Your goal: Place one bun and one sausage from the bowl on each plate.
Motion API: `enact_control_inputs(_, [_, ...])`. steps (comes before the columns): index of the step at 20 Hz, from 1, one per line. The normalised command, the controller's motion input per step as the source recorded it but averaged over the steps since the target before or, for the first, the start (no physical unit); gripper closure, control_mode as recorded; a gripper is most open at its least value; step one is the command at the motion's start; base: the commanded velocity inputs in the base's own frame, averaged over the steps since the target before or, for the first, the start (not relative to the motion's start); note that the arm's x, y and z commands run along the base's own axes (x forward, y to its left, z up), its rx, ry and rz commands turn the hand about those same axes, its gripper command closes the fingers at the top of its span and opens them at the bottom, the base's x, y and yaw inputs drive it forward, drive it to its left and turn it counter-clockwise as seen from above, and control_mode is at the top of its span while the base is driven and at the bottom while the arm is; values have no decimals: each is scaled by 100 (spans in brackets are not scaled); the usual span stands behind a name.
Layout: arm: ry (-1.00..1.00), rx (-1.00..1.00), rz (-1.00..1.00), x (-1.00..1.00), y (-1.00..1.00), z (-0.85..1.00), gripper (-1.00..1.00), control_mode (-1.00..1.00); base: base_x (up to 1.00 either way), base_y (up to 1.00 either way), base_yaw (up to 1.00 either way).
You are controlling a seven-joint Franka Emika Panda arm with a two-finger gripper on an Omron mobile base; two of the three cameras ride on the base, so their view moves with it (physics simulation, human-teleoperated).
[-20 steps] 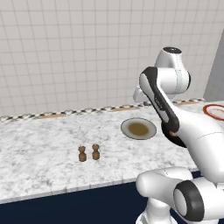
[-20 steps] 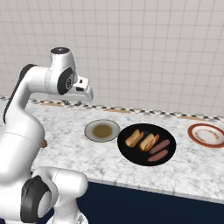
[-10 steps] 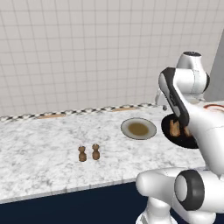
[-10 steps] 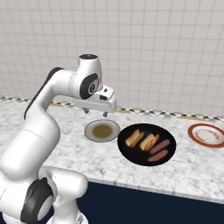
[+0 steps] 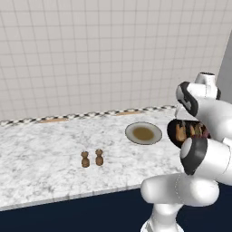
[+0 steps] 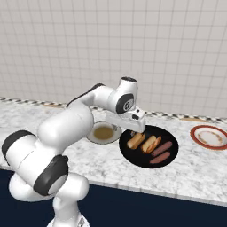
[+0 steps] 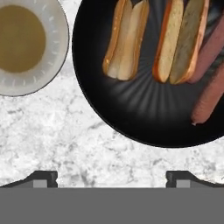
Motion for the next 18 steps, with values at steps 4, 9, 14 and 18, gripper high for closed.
enact_control_inputs(4, [12,13,-8,55,-9,-78,-100,-100,0,0,0])
enact_control_inputs(9, [8,14,-3,7,0,-27,-100,-100,0,0,0])
enact_control_inputs(14, [13,0,-2,29,0,-17,-100,-100,0,0,0])
enact_control_inputs(18, [6,0,-4,31,-14,-56,-100,-100,0,0,0])
